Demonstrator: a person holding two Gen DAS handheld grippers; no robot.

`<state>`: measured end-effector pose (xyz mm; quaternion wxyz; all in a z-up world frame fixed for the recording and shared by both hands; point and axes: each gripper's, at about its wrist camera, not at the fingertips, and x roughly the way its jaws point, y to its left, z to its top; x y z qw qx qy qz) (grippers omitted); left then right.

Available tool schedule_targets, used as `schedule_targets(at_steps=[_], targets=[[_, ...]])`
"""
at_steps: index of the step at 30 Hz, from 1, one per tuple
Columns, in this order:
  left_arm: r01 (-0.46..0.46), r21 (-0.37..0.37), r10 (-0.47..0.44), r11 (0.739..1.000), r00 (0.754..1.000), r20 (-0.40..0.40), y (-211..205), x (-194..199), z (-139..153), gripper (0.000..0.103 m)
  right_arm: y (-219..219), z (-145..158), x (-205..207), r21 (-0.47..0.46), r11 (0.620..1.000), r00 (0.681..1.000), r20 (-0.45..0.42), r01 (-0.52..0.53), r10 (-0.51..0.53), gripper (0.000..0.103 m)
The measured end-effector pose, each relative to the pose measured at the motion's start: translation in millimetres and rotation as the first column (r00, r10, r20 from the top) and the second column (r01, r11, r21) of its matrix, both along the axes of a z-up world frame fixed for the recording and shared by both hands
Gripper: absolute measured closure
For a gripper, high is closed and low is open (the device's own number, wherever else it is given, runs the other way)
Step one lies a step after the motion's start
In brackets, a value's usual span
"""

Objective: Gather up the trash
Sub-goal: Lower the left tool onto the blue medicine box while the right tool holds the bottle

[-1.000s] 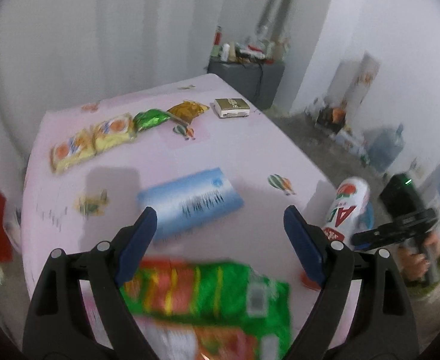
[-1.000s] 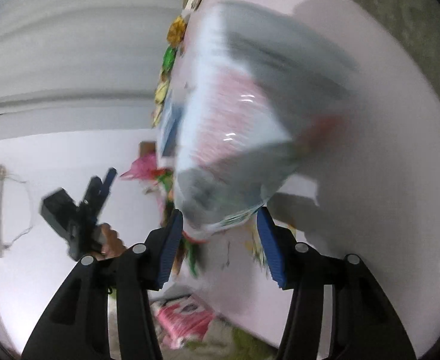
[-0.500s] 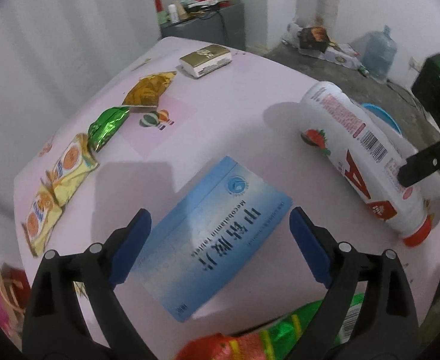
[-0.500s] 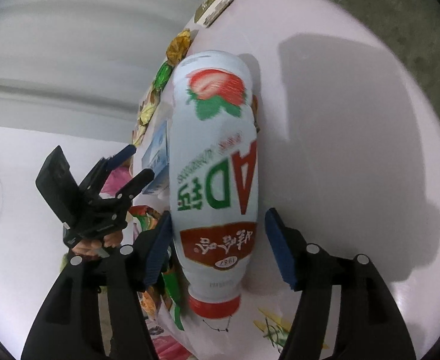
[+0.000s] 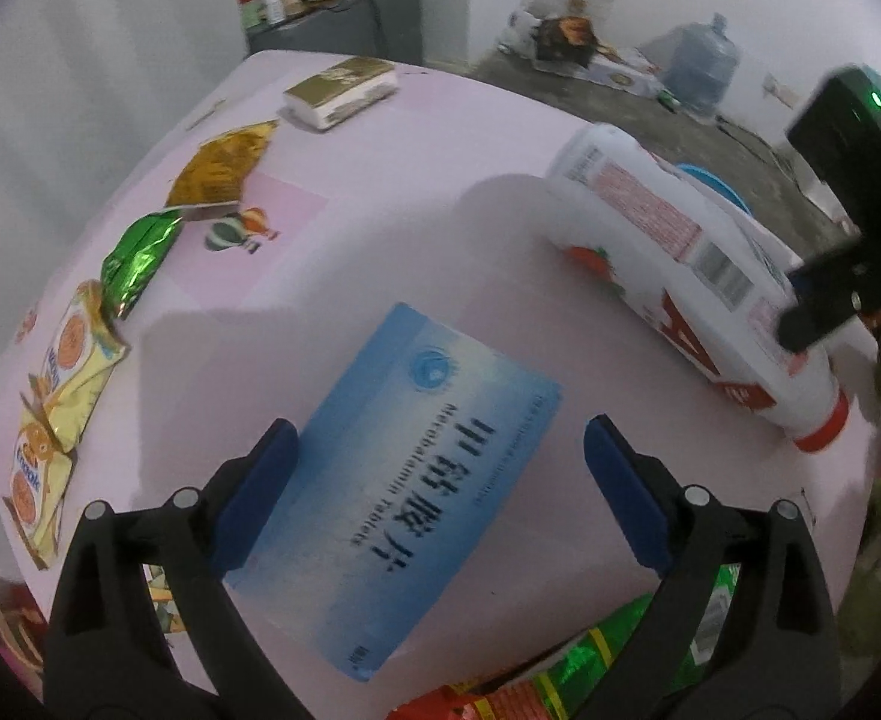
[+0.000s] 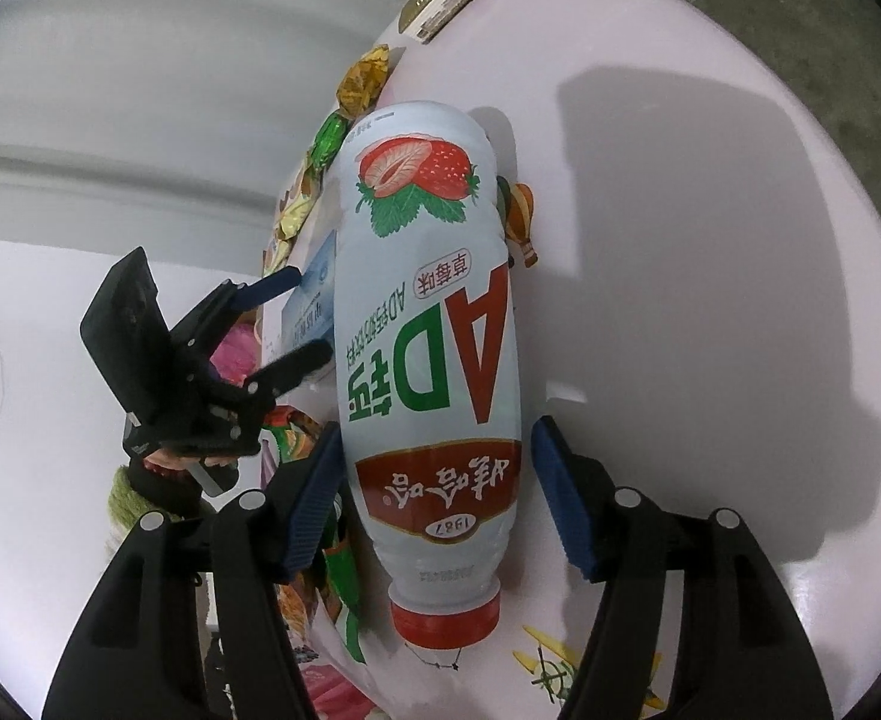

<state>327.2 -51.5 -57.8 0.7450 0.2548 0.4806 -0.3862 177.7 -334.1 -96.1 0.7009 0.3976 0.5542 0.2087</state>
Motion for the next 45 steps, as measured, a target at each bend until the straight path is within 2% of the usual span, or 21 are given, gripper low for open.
schedule_targets(at_steps=[4,9,15,18,20,23,25,27,29,33,37,42,45], targets=[[0.024,0.065,-0.028,0.998,0.998,0.052,-6,-2,-6,0.011,10,-6,15,0.000,1.000,1.000,-0.001,-0.008,0.008,0.041],[-0.036,0.148,0.030,0.988,0.999,0.037,-11,11,-21,0.011,24,-9,32,-0.019,1.000,1.000,-0.001,-0.015,0.015,0.041],[-0.098,0.170,0.091,0.981,0.995,0.049,-24,17,-20,0.020,26,-7,30,-0.041,0.999,1.000,0.020,-0.015,0.016,0.043],[-0.112,0.156,0.106,0.981,0.993,0.045,-35,17,-11,0.022,16,-5,24,-0.056,0.998,1.000,0.024,0.002,-0.001,0.044],[-0.129,0.132,0.125,0.983,0.992,0.034,-39,13,0,0.022,10,-3,18,-0.070,0.997,1.000,0.028,0.015,-0.013,0.044],[-0.187,0.056,0.188,0.981,0.982,-0.015,-47,5,27,0.024,-4,-1,6,-0.081,0.996,0.999,0.032,0.033,-0.031,0.044],[-0.203,0.000,0.203,0.979,0.977,-0.064,-55,-6,43,0.025,-15,-1,-6,-0.083,0.995,0.998,0.033,0.055,-0.052,0.044],[-0.211,-0.068,0.199,0.975,0.969,-0.146,-61,-20,58,0.025,-24,-1,-17,-0.083,0.994,0.997,0.034,0.076,-0.073,0.044],[-0.237,-0.134,0.199,0.962,0.948,-0.248,-65,-40,67,0.026,-33,0,-28,-0.081,0.992,0.995,0.038,0.099,-0.097,0.044],[-0.298,-0.199,0.204,0.934,0.899,-0.388,-72,-81,67,0.027,-49,-2,-58,-0.057,0.986,0.987,0.049,0.155,-0.153,0.044],[-0.341,-0.197,0.241,0.919,0.883,-0.404,-76,-123,58,0.028,-61,-4,-85,-0.044,0.978,0.977,0.059,0.206,-0.203,0.044],[-0.350,-0.260,0.258,0.900,0.907,-0.332,-63,-160,74,0.028,-72,-9,-106,-0.016,0.971,0.969,0.068,0.238,-0.237,0.044],[-0.350,-0.293,0.231,0.890,0.899,-0.373,-51,-185,90,0.028,-74,-11,-109,-0.007,0.969,0.967,0.076,0.246,-0.245,0.044]])
